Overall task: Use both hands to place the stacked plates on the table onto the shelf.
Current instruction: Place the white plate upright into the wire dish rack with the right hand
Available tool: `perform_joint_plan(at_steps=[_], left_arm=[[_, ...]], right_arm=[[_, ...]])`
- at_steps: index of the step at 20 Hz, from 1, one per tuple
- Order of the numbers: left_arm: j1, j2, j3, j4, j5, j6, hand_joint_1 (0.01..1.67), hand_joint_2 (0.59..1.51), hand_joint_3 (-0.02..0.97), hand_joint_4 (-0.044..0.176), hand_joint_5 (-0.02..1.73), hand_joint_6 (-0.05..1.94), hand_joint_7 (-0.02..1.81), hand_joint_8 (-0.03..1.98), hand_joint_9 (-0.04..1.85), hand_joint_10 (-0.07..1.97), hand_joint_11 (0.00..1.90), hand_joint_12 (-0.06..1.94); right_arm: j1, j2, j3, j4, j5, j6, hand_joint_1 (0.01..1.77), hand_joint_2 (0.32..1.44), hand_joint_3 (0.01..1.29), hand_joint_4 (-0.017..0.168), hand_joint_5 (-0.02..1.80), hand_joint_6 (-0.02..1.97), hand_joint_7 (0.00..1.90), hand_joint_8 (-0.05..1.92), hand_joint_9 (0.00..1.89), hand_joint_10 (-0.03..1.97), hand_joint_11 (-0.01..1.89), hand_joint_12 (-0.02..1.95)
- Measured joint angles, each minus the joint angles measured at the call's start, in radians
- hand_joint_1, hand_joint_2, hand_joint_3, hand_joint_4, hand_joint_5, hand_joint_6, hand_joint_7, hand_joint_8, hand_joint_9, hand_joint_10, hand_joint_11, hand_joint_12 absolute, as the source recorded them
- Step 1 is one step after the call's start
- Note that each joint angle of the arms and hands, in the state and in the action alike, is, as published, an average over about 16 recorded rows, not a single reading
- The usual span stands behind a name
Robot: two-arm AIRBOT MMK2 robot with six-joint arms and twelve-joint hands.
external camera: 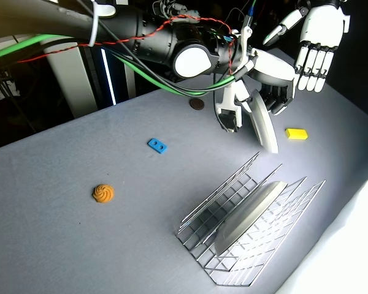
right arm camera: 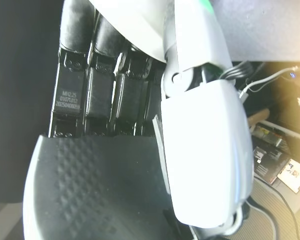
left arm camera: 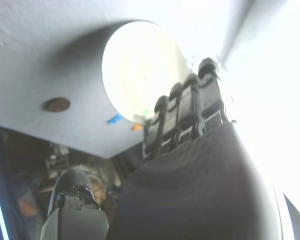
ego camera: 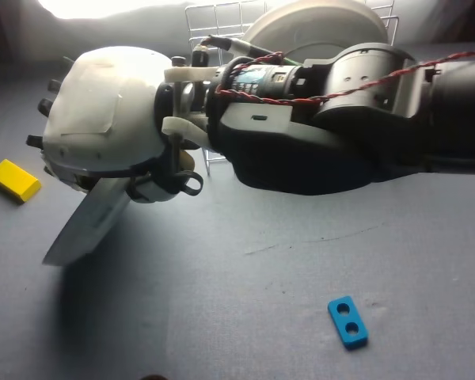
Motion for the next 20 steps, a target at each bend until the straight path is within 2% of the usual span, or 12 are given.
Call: perform_joint_plan(at_steps=[9, 16, 20], left_arm=[[-0.026, 0.0, 0.018, 0.039, -0.007, -0.012, 0.01, 1.02, 0.006, 0.003, 0.02, 0.02, 0.01, 0.0, 0.01, -0.07, 0.02, 0.01], [-0.043, -0.001, 0.029, 0.049, -0.014, -0.018, 0.01, 1.021, 0.006, 0.003, 0.02, 0.02, 0.01, 0.0, 0.01, -0.07, 0.02, 0.01], [-0.055, -0.003, 0.034, 0.054, -0.018, -0.02, 0.01, 1.021, 0.006, 0.003, 0.02, 0.02, 0.01, 0.0, 0.02, -0.07, 0.02, 0.01]], right_arm=[[0.049, 0.09, -0.091, 0.055, -0.019, 0.001, 1.34, 0.97, 0.02, -0.001, 1.04, 0.62, 1.18, 0.57, 1.01, 1.02, 0.87, 1.28], [0.107, 0.162, -0.152, 0.161, -0.043, -0.001, 1.33, 0.97, 0.02, -0.004, 1.03, 0.59, 1.21, 0.49, 1.03, 1.0, 0.92, 1.23], [0.148, 0.204, -0.181, 0.236, -0.067, 0.001, 1.33, 0.97, 0.02, -0.006, 1.03, 0.59, 1.2, 0.51, 1.04, 0.99, 0.93, 1.23]])
